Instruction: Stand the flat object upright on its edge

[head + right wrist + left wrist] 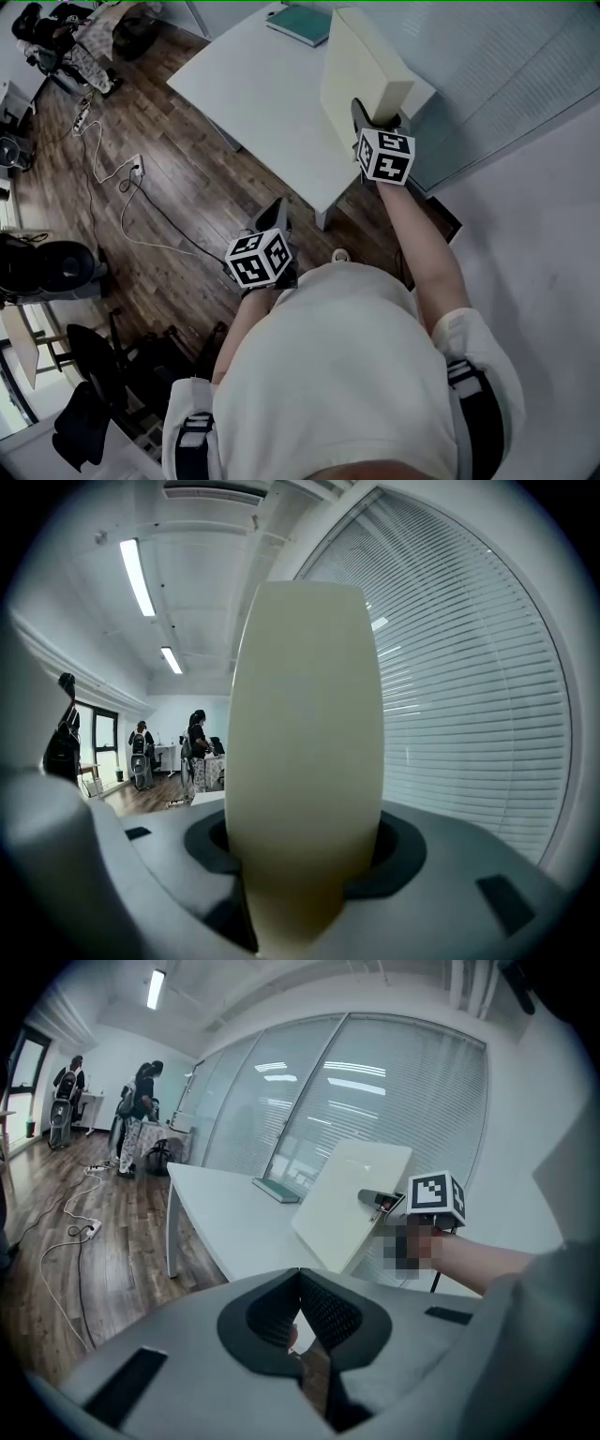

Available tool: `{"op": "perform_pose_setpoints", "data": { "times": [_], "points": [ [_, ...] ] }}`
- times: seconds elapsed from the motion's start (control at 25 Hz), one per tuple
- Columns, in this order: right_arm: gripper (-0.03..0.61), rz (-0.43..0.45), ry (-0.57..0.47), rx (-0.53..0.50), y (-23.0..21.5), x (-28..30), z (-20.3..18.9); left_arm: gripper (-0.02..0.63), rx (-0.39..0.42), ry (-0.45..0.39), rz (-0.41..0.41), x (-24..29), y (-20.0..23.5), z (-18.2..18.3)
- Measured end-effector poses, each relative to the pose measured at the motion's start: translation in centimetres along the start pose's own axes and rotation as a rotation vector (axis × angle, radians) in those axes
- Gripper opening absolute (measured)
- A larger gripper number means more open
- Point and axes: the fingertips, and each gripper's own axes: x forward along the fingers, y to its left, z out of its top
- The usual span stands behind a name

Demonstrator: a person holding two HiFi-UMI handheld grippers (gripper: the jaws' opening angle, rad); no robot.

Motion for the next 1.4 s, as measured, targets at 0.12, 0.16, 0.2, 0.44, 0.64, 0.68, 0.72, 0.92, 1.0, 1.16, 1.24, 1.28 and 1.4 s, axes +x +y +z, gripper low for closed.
{"op": "perform_pose_setpoints", "data": {
  "times": [0.12,0.16,0.2,0.44,0.64,0.68,0.72,0.92,1.0,1.16,1.24,1.28,1.4],
  "points": [
    [0.272,0.01,0.005,-0.02,0.0,1.0,0.0,0.02,-0.002,-0.003,0.01,0.3,-0.2,0.1],
    [0.272,0.014,0.008,-0.025,0.1,1.3,0.0,0.02,-0.004,-0.003,0.013,0.3,-0.2,0.2],
    [0.272,0.019,0.01,-0.029,0.2,1.6,0.0,0.02,-0.007,-0.005,0.018,0.4,-0.2,0.3],
    [0.272,0.038,0.015,-0.06,0.7,3.0,-0.7,0.02,-0.016,-0.007,0.04,0.9,-0.2,0.1],
    [0.272,0.041,0.025,-0.082,0.4,4.2,-1.1,0.02,-0.023,-0.008,0.049,1.3,-0.3,0.2],
    [0.272,0.04,0.024,-0.085,0.3,4.4,-1.1,0.02,-0.024,-0.007,0.051,1.4,-0.3,0.2],
    [0.273,0.04,0.023,-0.089,0.2,4.6,-1.1,0.02,-0.025,-0.006,0.053,1.5,-0.3,0.2],
    [0.282,0.045,0.021,-0.095,-0.1,5.1,-1.6,0.02,-0.029,-0.002,0.062,1.8,-0.4,0.1],
    [0.284,0.05,0.025,-0.091,-0.1,5.1,-2.1,0.02,-0.029,-0.001,0.062,1.7,-0.4,0.2],
    [0.285,0.049,0.026,-0.093,0.0,5.0,-2.4,0.02,-0.029,0.003,0.063,1.7,-0.2,0.3],
    [0.289,0.049,0.025,-0.091,0.1,5.0,-2.4,0.02,-0.029,0.005,0.063,1.7,-0.2,0.3],
    [0.291,0.05,0.025,-0.09,0.0,5.1,-2.5,0.02,-0.029,0.006,0.062,1.8,-0.2,0.2],
    [0.291,0.055,0.026,-0.085,-0.1,5.1,-2.8,0.02,-0.028,0.009,0.059,2.0,-0.2,-0.1]
  ]
}}
